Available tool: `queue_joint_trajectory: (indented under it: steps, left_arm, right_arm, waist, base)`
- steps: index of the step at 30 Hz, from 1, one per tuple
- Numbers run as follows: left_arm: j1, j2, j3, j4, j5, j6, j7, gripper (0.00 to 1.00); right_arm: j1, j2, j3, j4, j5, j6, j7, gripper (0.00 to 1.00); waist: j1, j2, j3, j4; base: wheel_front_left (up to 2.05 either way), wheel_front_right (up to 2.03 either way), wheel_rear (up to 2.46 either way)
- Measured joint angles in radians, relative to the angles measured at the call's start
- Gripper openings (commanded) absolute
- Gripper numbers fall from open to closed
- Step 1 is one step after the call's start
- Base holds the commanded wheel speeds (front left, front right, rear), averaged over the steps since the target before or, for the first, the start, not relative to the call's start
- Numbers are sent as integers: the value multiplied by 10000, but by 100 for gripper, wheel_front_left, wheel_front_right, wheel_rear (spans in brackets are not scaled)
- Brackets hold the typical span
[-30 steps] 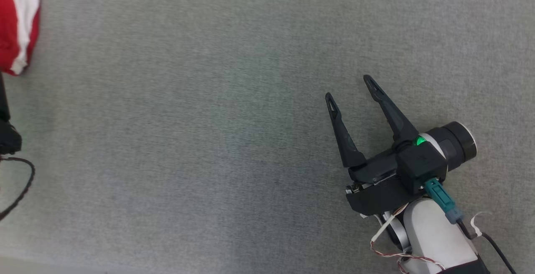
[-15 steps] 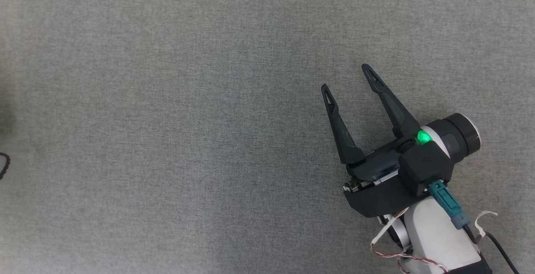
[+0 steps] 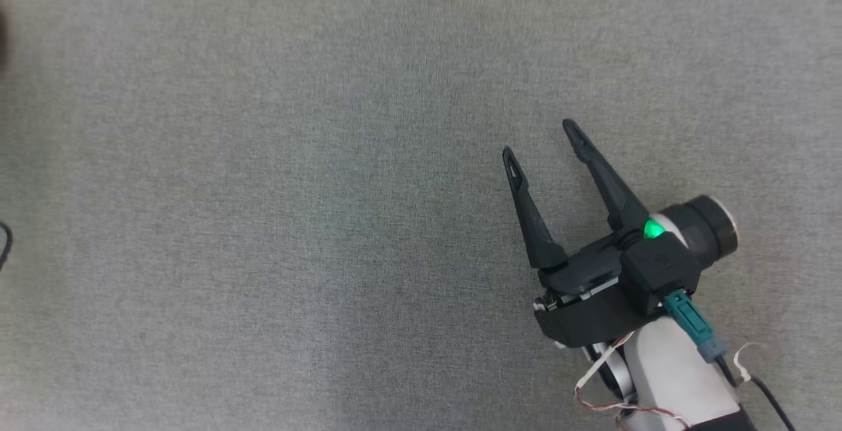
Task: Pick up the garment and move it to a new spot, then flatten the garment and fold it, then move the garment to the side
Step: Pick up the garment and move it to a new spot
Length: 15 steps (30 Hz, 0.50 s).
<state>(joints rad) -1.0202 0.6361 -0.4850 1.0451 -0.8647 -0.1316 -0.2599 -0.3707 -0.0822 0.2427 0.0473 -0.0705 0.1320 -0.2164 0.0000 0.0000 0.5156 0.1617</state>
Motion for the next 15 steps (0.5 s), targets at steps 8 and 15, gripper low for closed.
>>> queue_joint_trajectory:
  steps: [8,15]
  left_arm:
    - [-44,-527,-272,-1653,782,0,-25,0]
    - [627,-1822,-564,-2834,1269,0,-27,0]
  right_arm:
    - [321,228,-148,853,520,0,-391,100]
    - [662,293,-391,1131,922,0,-453,100]
  waist:
    - [0,0,-1067,-90]
    - [-1,0,-2058,-257]
  base:
    - [0,0,0]
    - [0,0,0]
